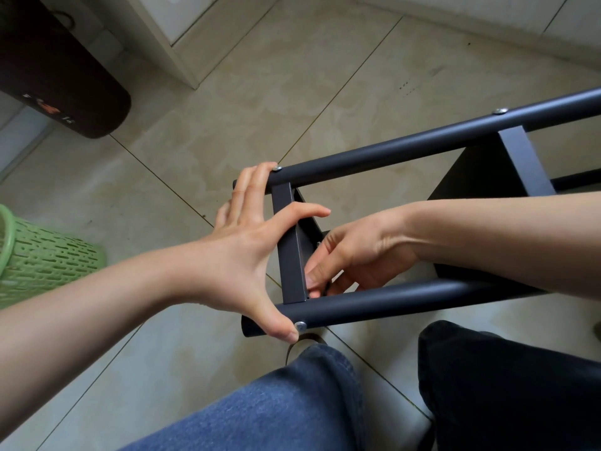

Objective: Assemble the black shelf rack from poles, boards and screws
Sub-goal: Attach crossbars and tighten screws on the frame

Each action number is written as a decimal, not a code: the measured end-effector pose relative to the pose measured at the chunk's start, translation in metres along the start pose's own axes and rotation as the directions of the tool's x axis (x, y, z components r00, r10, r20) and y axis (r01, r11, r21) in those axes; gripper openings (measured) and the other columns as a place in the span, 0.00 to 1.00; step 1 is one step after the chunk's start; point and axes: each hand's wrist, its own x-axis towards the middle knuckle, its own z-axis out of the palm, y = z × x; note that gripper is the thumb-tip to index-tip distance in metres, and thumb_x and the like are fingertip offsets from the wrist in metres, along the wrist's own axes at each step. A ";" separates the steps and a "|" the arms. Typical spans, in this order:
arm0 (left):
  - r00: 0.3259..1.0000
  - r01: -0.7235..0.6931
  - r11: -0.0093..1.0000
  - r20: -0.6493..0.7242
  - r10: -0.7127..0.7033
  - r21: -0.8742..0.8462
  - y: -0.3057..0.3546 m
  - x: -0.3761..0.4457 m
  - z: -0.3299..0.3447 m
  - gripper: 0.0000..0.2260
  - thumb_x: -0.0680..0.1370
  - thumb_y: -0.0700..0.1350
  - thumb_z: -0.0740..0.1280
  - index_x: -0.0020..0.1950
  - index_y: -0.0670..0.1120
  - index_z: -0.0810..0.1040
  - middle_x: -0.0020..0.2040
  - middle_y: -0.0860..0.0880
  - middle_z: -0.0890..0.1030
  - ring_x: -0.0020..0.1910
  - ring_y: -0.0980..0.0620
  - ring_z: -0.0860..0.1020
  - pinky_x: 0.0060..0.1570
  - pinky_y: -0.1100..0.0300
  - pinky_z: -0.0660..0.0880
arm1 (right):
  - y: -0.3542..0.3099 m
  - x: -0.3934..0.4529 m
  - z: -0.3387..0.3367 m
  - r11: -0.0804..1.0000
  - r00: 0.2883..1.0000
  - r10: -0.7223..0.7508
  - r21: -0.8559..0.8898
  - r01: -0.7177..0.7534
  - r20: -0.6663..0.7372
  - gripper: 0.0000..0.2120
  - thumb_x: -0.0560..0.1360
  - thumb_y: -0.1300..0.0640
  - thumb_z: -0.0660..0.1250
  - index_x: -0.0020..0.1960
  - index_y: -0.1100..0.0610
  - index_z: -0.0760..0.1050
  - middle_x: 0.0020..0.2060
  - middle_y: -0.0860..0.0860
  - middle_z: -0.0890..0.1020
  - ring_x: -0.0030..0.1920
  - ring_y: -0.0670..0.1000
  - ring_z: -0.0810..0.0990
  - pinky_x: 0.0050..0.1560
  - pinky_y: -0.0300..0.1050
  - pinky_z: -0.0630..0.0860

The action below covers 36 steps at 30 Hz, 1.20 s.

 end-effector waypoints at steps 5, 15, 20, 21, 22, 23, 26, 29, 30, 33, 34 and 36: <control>1.000 0.003 1.000 0.002 -0.003 0.004 0.001 0.000 -0.001 0.55 0.46 0.72 0.71 0.68 0.78 0.47 0.74 0.57 0.24 0.69 0.53 0.17 0.75 0.37 0.38 | 0.000 0.002 0.002 0.999 0.999 0.046 -0.005 -0.046 -0.027 0.10 0.78 0.56 0.66 0.39 0.58 0.78 0.34 0.50 0.80 0.37 0.47 0.78 0.39 0.40 0.77; 1.000 0.007 1.000 0.018 -0.007 0.011 0.003 0.000 -0.002 0.54 0.47 0.73 0.71 0.69 0.78 0.48 0.74 0.56 0.24 0.70 0.53 0.18 0.75 0.36 0.38 | 0.000 0.005 0.006 1.000 0.999 0.019 0.022 -0.018 -0.030 0.10 0.80 0.60 0.63 0.40 0.59 0.74 0.34 0.51 0.78 0.31 0.45 0.79 0.33 0.37 0.77; 0.998 0.040 0.995 0.043 -0.044 0.090 0.006 0.000 -0.006 0.56 0.46 0.75 0.69 0.70 0.76 0.48 0.74 0.53 0.23 0.69 0.52 0.17 0.75 0.41 0.35 | -0.001 0.006 0.006 1.000 0.999 0.004 0.023 -0.003 -0.035 0.08 0.79 0.62 0.63 0.41 0.60 0.76 0.32 0.50 0.80 0.32 0.46 0.80 0.33 0.38 0.78; 0.997 0.049 0.994 0.053 -0.055 0.103 0.007 0.000 -0.007 0.56 0.46 0.76 0.69 0.71 0.75 0.47 0.74 0.52 0.23 0.69 0.51 0.17 0.75 0.41 0.34 | -0.001 0.005 0.006 1.000 0.999 -0.001 0.018 0.001 -0.032 0.09 0.79 0.62 0.63 0.42 0.60 0.77 0.32 0.50 0.81 0.32 0.46 0.79 0.34 0.38 0.78; 0.996 0.058 0.992 0.065 -0.066 0.112 0.007 0.000 -0.008 0.58 0.46 0.76 0.70 0.71 0.75 0.46 0.73 0.52 0.22 0.69 0.51 0.17 0.75 0.41 0.33 | -0.002 0.005 0.005 1.000 1.000 -0.004 0.009 0.005 -0.029 0.09 0.80 0.62 0.63 0.42 0.60 0.77 0.33 0.50 0.81 0.33 0.46 0.79 0.35 0.38 0.79; 0.994 0.065 0.990 0.076 -0.075 0.122 0.008 0.001 -0.009 0.59 0.46 0.76 0.71 0.71 0.76 0.44 0.73 0.52 0.22 0.69 0.51 0.17 0.74 0.42 0.32 | -0.002 0.005 0.005 1.000 1.000 -0.006 0.001 0.006 -0.025 0.09 0.80 0.62 0.63 0.42 0.60 0.77 0.33 0.51 0.81 0.34 0.46 0.79 0.35 0.39 0.79; 0.989 0.078 0.985 0.112 -0.095 0.151 0.009 0.001 -0.011 0.62 0.46 0.75 0.74 0.71 0.76 0.40 0.71 0.52 0.18 0.67 0.51 0.15 0.72 0.44 0.28 | -0.003 0.006 0.006 1.000 1.000 -0.002 -0.011 0.002 -0.016 0.08 0.80 0.61 0.63 0.44 0.61 0.77 0.35 0.52 0.80 0.36 0.48 0.77 0.38 0.39 0.79; 0.986 0.087 0.982 0.127 -0.109 0.169 0.010 -0.001 -0.009 0.64 0.46 0.76 0.75 0.70 0.76 0.35 0.67 0.52 0.14 0.65 0.51 0.13 0.69 0.45 0.26 | -0.002 0.007 0.008 0.999 1.000 0.005 -0.047 -0.006 -0.014 0.07 0.80 0.61 0.62 0.47 0.62 0.76 0.37 0.54 0.78 0.37 0.48 0.75 0.39 0.41 0.76; 0.986 0.088 0.980 0.127 -0.112 0.178 0.011 -0.002 -0.008 0.64 0.46 0.76 0.74 0.70 0.75 0.34 0.66 0.52 0.13 0.64 0.51 0.13 0.69 0.45 0.26 | -0.002 0.007 0.008 0.998 1.000 0.006 -0.061 -0.007 -0.017 0.07 0.80 0.61 0.62 0.47 0.62 0.76 0.38 0.54 0.77 0.37 0.49 0.74 0.40 0.41 0.74; 0.987 0.092 0.978 0.109 -0.114 0.185 0.012 -0.006 -0.003 0.64 0.48 0.77 0.73 0.69 0.75 0.31 0.66 0.50 0.13 0.64 0.50 0.12 0.69 0.44 0.25 | -0.002 0.008 0.008 0.996 1.000 0.008 -0.087 -0.009 -0.010 0.07 0.81 0.60 0.63 0.49 0.63 0.76 0.42 0.58 0.74 0.38 0.50 0.71 0.40 0.42 0.70; 0.989 0.093 0.979 0.099 -0.113 0.183 0.012 -0.006 -0.003 0.64 0.49 0.77 0.73 0.70 0.75 0.31 0.67 0.50 0.13 0.64 0.50 0.12 0.69 0.43 0.25 | -0.001 0.008 0.007 0.996 1.000 0.009 -0.092 -0.009 -0.001 0.07 0.80 0.61 0.63 0.48 0.63 0.76 0.43 0.58 0.74 0.38 0.50 0.72 0.40 0.42 0.70; 0.991 0.093 0.978 0.079 -0.109 0.186 0.013 -0.006 -0.001 0.64 0.50 0.76 0.75 0.70 0.75 0.31 0.68 0.50 0.14 0.65 0.50 0.13 0.70 0.43 0.25 | 0.000 0.007 0.007 0.996 1.000 0.008 -0.088 -0.007 0.012 0.07 0.80 0.62 0.63 0.45 0.63 0.77 0.40 0.56 0.77 0.37 0.49 0.74 0.39 0.41 0.74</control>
